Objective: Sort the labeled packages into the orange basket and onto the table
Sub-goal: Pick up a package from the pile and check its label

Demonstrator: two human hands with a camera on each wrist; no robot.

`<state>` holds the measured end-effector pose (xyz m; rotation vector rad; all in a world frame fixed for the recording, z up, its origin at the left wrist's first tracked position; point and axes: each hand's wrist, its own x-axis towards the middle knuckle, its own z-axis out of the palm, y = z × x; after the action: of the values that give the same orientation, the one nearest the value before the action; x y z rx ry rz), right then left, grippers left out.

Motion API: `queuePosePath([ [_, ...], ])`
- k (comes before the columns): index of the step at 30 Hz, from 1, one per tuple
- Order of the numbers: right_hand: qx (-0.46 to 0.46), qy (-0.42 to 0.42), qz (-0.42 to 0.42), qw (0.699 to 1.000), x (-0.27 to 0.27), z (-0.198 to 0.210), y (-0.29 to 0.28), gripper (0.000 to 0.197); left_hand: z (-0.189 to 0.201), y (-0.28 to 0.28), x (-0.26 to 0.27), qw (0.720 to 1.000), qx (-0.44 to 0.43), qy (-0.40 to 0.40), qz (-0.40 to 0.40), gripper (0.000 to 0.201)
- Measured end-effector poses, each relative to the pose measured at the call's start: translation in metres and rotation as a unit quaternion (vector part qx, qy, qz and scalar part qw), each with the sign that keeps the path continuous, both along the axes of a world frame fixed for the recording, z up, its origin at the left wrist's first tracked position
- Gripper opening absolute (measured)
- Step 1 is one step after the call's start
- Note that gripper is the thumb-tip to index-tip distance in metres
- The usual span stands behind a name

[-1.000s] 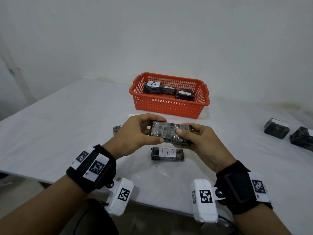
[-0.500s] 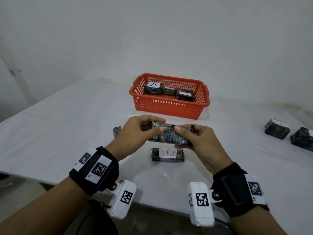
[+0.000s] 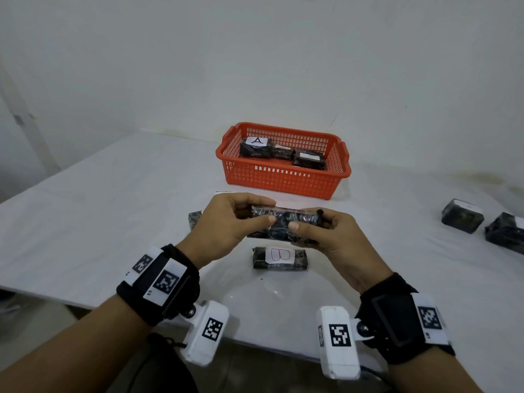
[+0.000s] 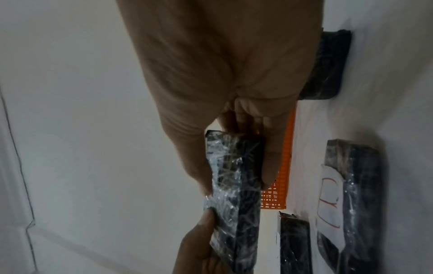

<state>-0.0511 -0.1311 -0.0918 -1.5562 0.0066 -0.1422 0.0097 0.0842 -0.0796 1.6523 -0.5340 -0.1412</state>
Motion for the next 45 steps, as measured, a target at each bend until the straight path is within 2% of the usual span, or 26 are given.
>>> queuePosePath([
  [8, -0.053, -0.019, -0.028, 0.998, -0.001, -0.002, -0.001, 0.028, -0.003, 0.002, 0.002, 0.999, 0.03, -0.001, -0.023, 0.031],
  [12, 0.003, -0.023, -0.011, 1.0, -0.001, 0.0, 0.0, 0.028, -0.003, 0.0, 0.005, 1.0, 0.026, -0.007, -0.004, 0.031],
  [15, 0.048, -0.029, -0.015, 0.998, -0.002, 0.005, -0.005, 0.024, -0.003, 0.004, 0.01, 0.995, 0.091, -0.039, -0.01, 0.033],
  [18, 0.05, -0.038, -0.012, 0.998, -0.002, 0.005, -0.009, 0.019, -0.003, 0.006, 0.012, 0.984, 0.161, -0.071, -0.024, 0.038],
  [19, 0.044, -0.04, -0.007, 0.998, -0.002, 0.004, -0.008, 0.026, -0.003, 0.005, 0.012, 0.983, 0.166, -0.071, -0.022, 0.036],
  [27, 0.015, 0.026, 0.094, 0.995, 0.0, 0.013, -0.006, 0.063, 0.011, -0.005, 0.01, 0.993, 0.091, -0.044, -0.06, 0.036],
  [31, 0.016, -0.033, 0.073, 0.997, 0.0, 0.021, -0.008, 0.04, 0.022, -0.005, 0.009, 0.992, 0.08, -0.045, -0.09, 0.041],
  [35, -0.069, -0.063, 0.046, 0.995, -0.004, 0.024, -0.015, 0.046, 0.026, -0.002, 0.002, 0.985, 0.113, 0.011, -0.126, 0.075],
  [38, -0.111, -0.081, 0.036, 0.99, -0.008, 0.026, -0.015, 0.049, 0.027, -0.007, -0.003, 0.986, 0.098, 0.013, -0.136, 0.05],
  [39, -0.111, -0.084, 0.036, 0.99, -0.009, 0.026, -0.014, 0.051, 0.026, -0.008, -0.003, 0.988, 0.081, 0.004, -0.131, 0.05],
  [42, -0.101, -0.066, 0.036, 0.992, -0.005, 0.023, -0.015, 0.072, 0.02, -0.009, 0.0, 0.995, 0.036, 0.005, -0.097, 0.076],
  [45, -0.078, -0.035, 0.046, 0.995, -0.003, 0.021, -0.013, 0.086, 0.017, -0.008, 0.004, 0.995, 0.041, 0.004, -0.09, 0.085],
])
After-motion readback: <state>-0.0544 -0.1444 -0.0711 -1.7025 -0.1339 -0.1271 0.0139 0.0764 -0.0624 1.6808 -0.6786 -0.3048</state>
